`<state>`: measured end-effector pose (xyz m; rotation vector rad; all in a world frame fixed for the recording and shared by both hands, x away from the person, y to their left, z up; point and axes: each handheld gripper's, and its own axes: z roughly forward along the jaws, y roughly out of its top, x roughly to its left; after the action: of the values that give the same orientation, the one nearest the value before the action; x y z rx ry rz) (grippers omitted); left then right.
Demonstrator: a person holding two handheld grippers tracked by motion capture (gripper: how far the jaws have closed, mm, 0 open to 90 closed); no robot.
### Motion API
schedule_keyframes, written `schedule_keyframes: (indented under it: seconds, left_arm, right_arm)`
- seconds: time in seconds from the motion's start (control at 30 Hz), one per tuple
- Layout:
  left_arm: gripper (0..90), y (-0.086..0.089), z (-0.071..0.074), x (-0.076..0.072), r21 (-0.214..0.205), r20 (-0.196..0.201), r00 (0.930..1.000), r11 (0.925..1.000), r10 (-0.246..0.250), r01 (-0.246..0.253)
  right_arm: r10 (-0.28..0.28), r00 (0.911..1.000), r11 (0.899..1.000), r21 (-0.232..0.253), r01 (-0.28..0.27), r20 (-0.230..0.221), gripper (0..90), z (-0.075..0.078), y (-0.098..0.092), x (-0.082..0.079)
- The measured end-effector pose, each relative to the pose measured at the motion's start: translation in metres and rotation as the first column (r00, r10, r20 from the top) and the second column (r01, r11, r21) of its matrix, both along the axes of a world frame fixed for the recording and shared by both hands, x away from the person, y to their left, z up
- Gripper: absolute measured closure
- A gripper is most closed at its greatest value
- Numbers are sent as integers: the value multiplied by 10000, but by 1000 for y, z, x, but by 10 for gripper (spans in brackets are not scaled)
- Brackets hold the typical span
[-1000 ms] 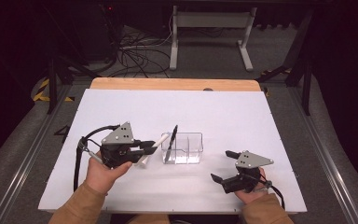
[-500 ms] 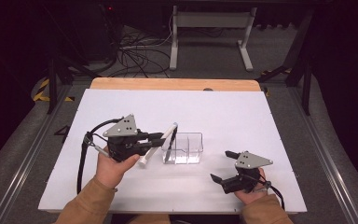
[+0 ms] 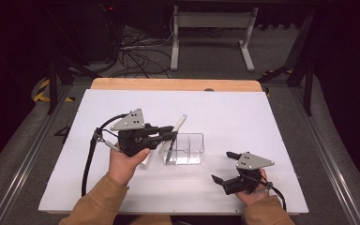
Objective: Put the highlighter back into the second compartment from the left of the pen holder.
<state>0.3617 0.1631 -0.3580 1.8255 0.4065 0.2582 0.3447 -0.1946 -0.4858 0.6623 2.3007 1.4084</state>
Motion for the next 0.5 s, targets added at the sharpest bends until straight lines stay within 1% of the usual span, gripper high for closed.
schedule_keyframes:
  seconds: [0.03,0.1,0.2,0.37,0.5]
  left_arm:
    - [785,-2,0,0,-90,-7,10000,10000,-3,3]
    - [786,-5,1,1,-185,132,9999,9998,-6,8]
    - [785,-11,1,2,-210,292,9996,9998,7,-1]
    - [786,-22,1,5,-297,400,9992,9996,12,0]
    - [785,-29,0,8,-471,441,9990,9989,-25,46]
  right_arm:
    - [2,10000,10000,-1,-2,-1,14,0,0,0]
    - [10,10000,10000,1,-10,-3,14,0,0,0]
    - [18,10000,10000,2,-18,0,14,0,0,0]
    - [41,10000,10000,-5,-41,-1,14,0,0,0]
    - [55,10000,10000,-8,-55,-7,14,0,0,0]
